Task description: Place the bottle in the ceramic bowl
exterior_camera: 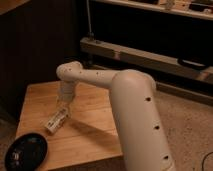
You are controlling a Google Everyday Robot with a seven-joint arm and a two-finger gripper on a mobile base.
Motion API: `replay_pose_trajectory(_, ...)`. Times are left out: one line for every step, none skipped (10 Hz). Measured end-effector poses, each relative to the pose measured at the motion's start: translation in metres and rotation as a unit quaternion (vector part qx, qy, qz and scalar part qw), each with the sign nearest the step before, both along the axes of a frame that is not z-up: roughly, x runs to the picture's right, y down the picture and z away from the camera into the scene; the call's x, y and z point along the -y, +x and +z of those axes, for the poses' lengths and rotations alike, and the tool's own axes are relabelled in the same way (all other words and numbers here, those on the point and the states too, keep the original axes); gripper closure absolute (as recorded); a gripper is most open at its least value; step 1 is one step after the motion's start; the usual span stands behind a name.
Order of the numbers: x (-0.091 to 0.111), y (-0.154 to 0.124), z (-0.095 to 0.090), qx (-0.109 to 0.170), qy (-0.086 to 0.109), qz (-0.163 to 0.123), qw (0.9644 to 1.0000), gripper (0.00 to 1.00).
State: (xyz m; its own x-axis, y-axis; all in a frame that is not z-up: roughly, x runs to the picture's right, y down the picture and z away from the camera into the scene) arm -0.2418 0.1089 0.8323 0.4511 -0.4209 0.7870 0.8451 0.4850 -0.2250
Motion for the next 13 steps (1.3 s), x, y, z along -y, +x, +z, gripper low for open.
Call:
replay_pose_trajectory(-0.001,-0.004,0.001,0.001,0.000,-0.002,1.0000,0.35)
replay_pose_trajectory(0.000,-0.012,0.002,0.005,0.002,-0.011,0.9999,0.35)
replay_pose_trajectory(0.000,-0.015,0.003,0.006,0.002,-0.016,0.9999,0.35)
replay_pose_trajectory(0.001,-0.016,0.004,0.007,0.002,-0.019,0.9998,0.35)
replay_pose_trajectory(0.002,-0.018,0.007,0.007,0.002,-0.024,0.9997,0.35)
replay_pose_trajectory(0.000,-0.019,0.008,0.007,0.000,-0.030,0.9995,0.35)
replay_pose_trajectory(-0.004,-0.019,0.012,0.006,-0.002,-0.034,0.9994,0.35)
replay_pose_trajectory(-0.007,-0.018,0.015,0.005,-0.006,-0.037,0.9993,0.35)
replay_pose_trajectory(-0.013,-0.017,0.019,0.004,-0.012,-0.041,0.9991,0.35)
replay_pose_trajectory(-0.017,-0.016,0.021,0.003,-0.016,-0.042,0.9990,0.35)
replay_pose_trajectory(-0.021,-0.013,0.023,0.000,-0.020,-0.043,0.9989,0.35)
replay_pose_trajectory(-0.026,-0.010,0.027,-0.003,-0.028,-0.042,0.9987,0.35)
replay_pose_trajectory(-0.028,-0.007,0.029,-0.006,-0.033,-0.039,0.9987,0.35)
